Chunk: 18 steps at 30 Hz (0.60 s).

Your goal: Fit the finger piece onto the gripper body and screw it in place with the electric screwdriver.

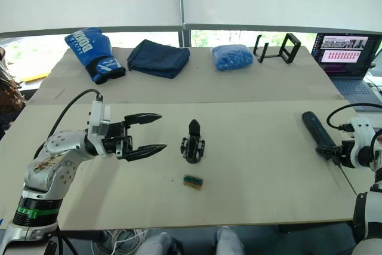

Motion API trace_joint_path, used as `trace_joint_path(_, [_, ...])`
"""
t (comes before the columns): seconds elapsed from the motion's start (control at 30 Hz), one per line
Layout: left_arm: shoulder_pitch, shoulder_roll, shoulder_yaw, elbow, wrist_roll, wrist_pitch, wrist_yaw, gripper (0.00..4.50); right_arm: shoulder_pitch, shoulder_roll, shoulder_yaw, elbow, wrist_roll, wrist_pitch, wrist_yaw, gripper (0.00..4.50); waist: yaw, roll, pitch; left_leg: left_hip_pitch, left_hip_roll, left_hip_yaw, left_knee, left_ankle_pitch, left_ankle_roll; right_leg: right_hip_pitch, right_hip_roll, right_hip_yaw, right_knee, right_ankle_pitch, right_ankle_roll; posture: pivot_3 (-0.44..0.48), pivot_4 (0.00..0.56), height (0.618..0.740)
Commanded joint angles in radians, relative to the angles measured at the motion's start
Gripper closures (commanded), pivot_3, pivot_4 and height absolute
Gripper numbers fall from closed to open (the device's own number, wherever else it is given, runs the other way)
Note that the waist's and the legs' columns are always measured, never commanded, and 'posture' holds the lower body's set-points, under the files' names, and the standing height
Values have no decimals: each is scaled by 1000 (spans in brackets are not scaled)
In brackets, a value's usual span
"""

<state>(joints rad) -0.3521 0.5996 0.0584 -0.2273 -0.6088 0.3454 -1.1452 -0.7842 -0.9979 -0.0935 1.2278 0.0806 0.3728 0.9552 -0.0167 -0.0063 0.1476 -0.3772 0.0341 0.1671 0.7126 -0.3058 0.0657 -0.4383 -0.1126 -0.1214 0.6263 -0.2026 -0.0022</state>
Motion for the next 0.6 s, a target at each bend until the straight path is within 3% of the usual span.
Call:
trace_joint_path(0.03, [-26, 8, 7, -50, -32, -3, -14, 0, 18, 3, -32, -12, 11, -42, 5, 2553, -1, 0, 0, 0, 0, 0, 0, 0, 0, 0, 0, 0, 0, 0, 0, 0, 150, 740])
trace_joint_path(0.13, [-30, 11, 3, -52, -35, 0, -18, 0, 34, 2, -47, -37, 21, -75, 25, 2553, -1, 0, 0, 0, 0, 0, 0, 0, 0, 0, 0, 0, 0, 0, 0, 0, 150, 740])
trace_joint_path(0.23, [-33, 12, -1, -44, -34, -2, -25, 0, 91, -19, -65, -183, 54, -81, 120, 2553, 0, 0, 0, 0, 0, 0, 0, 0, 0, 0, 0, 0, 0, 0, 0, 0, 150, 740])
trace_joint_path(0.4, [4, 33, 4, 9, -5, -63, -92, 0, 302, -52, -122, -730, 175, 127, 206, 2553, 0, 11, 4, 1, 0, 1, 0, 0, 0, -1, -1, 2, 2, 0, 0, 0, 150, 740])
trace_joint_path(0.6, [29, 50, 9, 58, 9, -131, -161, 0, 494, -46, -183, -1319, 274, 410, 106, 2553, 6, 16, 6, 0, 1, -1, -1, 1, -2, -2, -1, 1, 3, 0, 0, 0, 150, 740])
